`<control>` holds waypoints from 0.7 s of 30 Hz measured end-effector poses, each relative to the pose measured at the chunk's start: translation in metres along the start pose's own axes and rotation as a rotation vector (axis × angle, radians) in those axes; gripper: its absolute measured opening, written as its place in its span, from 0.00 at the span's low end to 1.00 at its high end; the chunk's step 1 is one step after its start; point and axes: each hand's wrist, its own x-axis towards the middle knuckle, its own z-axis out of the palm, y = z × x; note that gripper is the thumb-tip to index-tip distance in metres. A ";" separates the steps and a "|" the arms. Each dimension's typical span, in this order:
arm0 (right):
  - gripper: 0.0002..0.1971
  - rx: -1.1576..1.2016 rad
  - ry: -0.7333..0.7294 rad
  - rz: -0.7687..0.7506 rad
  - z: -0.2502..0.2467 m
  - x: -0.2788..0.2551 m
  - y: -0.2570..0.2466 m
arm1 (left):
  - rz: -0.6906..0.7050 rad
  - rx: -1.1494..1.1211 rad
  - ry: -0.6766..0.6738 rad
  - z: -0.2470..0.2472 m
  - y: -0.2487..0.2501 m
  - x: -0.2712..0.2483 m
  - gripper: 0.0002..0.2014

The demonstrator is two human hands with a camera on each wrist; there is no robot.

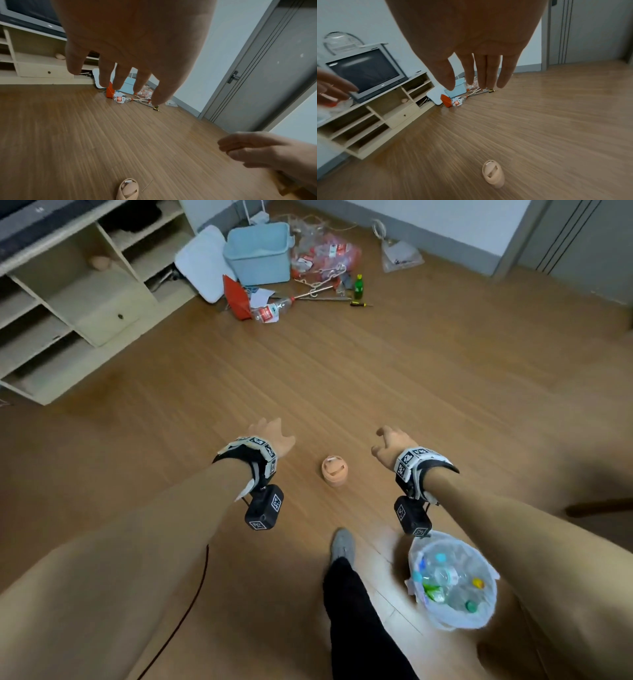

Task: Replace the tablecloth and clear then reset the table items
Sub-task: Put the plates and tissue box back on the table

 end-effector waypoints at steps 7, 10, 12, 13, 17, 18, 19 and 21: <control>0.24 0.312 0.009 0.218 0.038 0.156 -0.034 | 0.071 0.033 -0.044 0.000 0.010 0.160 0.30; 0.23 0.310 -0.004 0.254 0.068 0.205 -0.037 | 0.091 0.084 -0.074 0.011 0.004 0.214 0.30; 0.23 0.270 -0.034 0.260 0.094 0.234 -0.036 | 0.123 0.123 -0.073 0.023 0.000 0.251 0.27; 0.23 0.255 -0.046 0.263 0.110 0.244 -0.035 | 0.141 0.135 -0.079 0.033 -0.003 0.268 0.27; 0.24 0.223 -0.061 0.296 0.181 0.283 -0.020 | 0.183 0.158 -0.137 0.091 -0.008 0.343 0.28; 0.24 0.221 -0.060 0.308 0.198 0.294 -0.014 | 0.196 0.157 -0.154 0.109 -0.009 0.362 0.28; 0.25 0.215 -0.054 0.319 0.214 0.306 -0.006 | 0.215 0.158 -0.163 0.128 -0.009 0.381 0.28; 0.26 0.208 -0.046 0.341 0.247 0.331 0.009 | 0.259 0.162 -0.179 0.166 -0.009 0.420 0.29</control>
